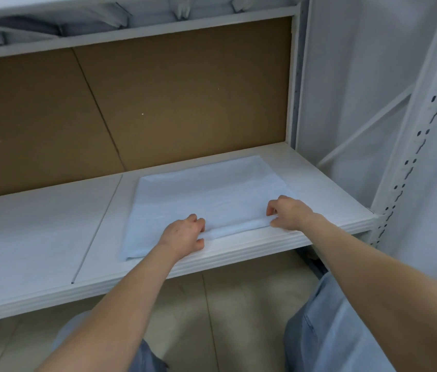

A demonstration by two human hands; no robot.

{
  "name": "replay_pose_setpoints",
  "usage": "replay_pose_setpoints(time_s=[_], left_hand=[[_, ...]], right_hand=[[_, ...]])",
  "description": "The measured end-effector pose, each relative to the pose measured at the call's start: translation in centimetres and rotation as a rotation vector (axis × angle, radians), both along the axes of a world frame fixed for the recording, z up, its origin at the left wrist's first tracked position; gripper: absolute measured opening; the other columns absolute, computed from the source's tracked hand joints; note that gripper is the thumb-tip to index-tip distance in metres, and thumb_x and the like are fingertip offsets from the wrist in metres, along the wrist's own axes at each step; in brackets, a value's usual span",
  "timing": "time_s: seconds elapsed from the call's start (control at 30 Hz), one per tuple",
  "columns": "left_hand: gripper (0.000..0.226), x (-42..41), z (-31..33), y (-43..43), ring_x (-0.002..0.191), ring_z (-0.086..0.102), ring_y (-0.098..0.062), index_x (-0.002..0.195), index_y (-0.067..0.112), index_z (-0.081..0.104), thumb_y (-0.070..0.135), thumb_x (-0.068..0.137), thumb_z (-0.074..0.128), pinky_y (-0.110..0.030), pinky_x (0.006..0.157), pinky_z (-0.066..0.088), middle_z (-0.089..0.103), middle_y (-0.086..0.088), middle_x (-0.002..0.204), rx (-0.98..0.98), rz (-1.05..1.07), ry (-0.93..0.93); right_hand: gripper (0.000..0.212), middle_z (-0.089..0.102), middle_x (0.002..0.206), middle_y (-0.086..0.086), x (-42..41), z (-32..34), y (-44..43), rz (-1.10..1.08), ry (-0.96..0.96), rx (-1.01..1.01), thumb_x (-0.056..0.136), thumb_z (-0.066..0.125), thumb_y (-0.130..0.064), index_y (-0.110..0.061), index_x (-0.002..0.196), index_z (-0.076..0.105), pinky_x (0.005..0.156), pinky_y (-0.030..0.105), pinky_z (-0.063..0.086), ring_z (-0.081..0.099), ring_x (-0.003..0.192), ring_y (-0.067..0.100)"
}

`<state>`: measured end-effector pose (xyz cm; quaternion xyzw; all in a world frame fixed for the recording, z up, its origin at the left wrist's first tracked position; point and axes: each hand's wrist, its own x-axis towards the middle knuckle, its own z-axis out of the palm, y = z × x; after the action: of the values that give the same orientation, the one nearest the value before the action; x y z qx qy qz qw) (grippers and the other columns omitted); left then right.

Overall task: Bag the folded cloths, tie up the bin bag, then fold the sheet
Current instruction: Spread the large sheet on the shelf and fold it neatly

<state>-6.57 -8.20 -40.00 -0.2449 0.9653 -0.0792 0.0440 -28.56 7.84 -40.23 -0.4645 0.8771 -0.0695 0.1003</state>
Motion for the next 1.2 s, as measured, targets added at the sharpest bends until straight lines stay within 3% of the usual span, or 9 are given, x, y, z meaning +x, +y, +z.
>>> replay_pose_setpoints(time_s=[0.17, 0.37, 0.5, 0.57, 0.77, 0.87, 1.0, 1.1, 1.2], left_hand=[[0.027, -0.5, -0.5, 0.3, 0.091, 0.059, -0.034, 0.115, 0.008, 0.048, 0.012, 0.088, 0.048, -0.035, 0.065, 0.041, 0.048, -0.010, 0.114, -0.006, 0.017, 0.008], [0.033, 0.7, 0.4, -1.0, 0.100, 0.055, -0.022, 0.117, 0.021, 0.049, 0.025, 0.085, 0.054, -0.032, 0.083, 0.048, 0.048, 0.001, 0.115, 0.244, 0.026, 0.041], [0.034, 3.1, 1.2, -2.9, 0.092, 0.054, -0.020, 0.116, 0.021, 0.049, 0.033, 0.085, 0.054, -0.030, 0.076, 0.046, 0.049, 0.001, 0.114, 0.120, 0.089, -0.072], [0.032, 4.3, 1.3, -3.4, 0.086, 0.052, -0.020, 0.113, 0.019, 0.049, 0.034, 0.086, 0.054, -0.028, 0.070, 0.042, 0.050, 0.000, 0.112, 0.075, 0.129, -0.094], [0.030, 5.0, 0.5, -3.4, 0.096, 0.057, -0.028, 0.114, 0.010, 0.048, 0.022, 0.087, 0.052, -0.032, 0.070, 0.041, 0.052, -0.007, 0.114, 0.031, 0.169, -0.076], [0.030, 5.0, 0.7, -3.6, 0.082, 0.049, -0.022, 0.111, 0.012, 0.048, 0.023, 0.084, 0.055, -0.030, 0.068, 0.043, 0.053, -0.006, 0.110, 0.116, 0.193, -0.068], [0.030, 4.9, 2.1, -4.2, 0.076, 0.058, -0.021, 0.103, 0.019, 0.050, 0.040, 0.082, 0.053, -0.026, 0.061, 0.047, 0.054, 0.000, 0.095, 0.358, 0.298, -0.069], [0.034, 3.3, 3.1, -4.4, 0.090, 0.057, -0.022, 0.101, 0.020, 0.056, 0.050, 0.090, 0.043, -0.032, 0.074, 0.045, 0.057, -0.002, 0.101, 0.191, 0.258, -0.013], [0.038, 0.5, 3.2, -4.3, 0.104, 0.058, -0.028, 0.115, 0.017, 0.057, 0.041, 0.099, 0.032, -0.037, 0.084, 0.048, 0.052, -0.006, 0.116, 0.064, 0.210, 0.173]], right_hand=[[0.029, 0.045, 0.124, 0.006, 0.4, -0.1, -0.2, -0.025, 0.058, 0.049, 0.094, 0.053, -0.021, -0.018, 0.122, 0.050, 0.082, 0.029, 0.043, 0.053, 0.105, 0.028], [0.037, 0.045, 0.126, 0.003, 0.4, 1.3, -0.9, -0.026, -0.025, 0.159, 0.087, 0.057, -0.024, -0.020, 0.124, 0.050, 0.086, 0.029, 0.045, 0.052, 0.108, 0.024], [0.046, 0.049, 0.113, -0.001, 1.7, 2.0, -2.5, 0.039, -0.054, 0.130, 0.082, 0.065, -0.048, -0.021, 0.117, 0.054, 0.084, 0.029, 0.044, 0.051, 0.100, 0.019], [0.044, 0.052, 0.112, -0.003, 3.0, 1.5, -3.6, 0.085, -0.067, 0.088, 0.081, 0.066, -0.049, -0.021, 0.115, 0.056, 0.082, 0.029, 0.044, 0.052, 0.099, 0.018], [0.035, 0.054, 0.110, -0.001, 4.5, 0.3, -4.9, 0.156, -0.012, 0.062, 0.085, 0.061, -0.041, -0.022, 0.113, 0.054, 0.085, 0.030, 0.045, 0.049, 0.093, 0.018], [0.039, 0.053, 0.117, 0.002, 4.4, 0.0, -4.6, 0.148, -0.031, 0.060, 0.085, 0.062, -0.044, -0.022, 0.116, 0.052, 0.087, 0.029, 0.043, 0.050, 0.096, 0.019], [0.043, 0.053, 0.109, -0.004, 3.9, 0.9, -4.9, 0.123, -0.203, 0.069, 0.080, 0.065, -0.054, -0.022, 0.107, 0.056, 0.091, 0.030, 0.044, 0.052, 0.101, 0.018], [0.045, 0.056, 0.110, -0.001, 3.0, 1.9, -5.6, 0.047, -0.257, -0.074, 0.085, 0.055, -0.060, -0.020, 0.105, 0.060, 0.085, 0.031, 0.045, 0.054, 0.100, 0.019], [0.040, 0.050, 0.125, 0.005, 1.7, 2.6, -6.4, -0.099, -0.047, -0.164, 0.097, 0.042, -0.048, -0.019, 0.122, 0.056, 0.086, 0.035, 0.046, 0.052, 0.108, 0.024]])
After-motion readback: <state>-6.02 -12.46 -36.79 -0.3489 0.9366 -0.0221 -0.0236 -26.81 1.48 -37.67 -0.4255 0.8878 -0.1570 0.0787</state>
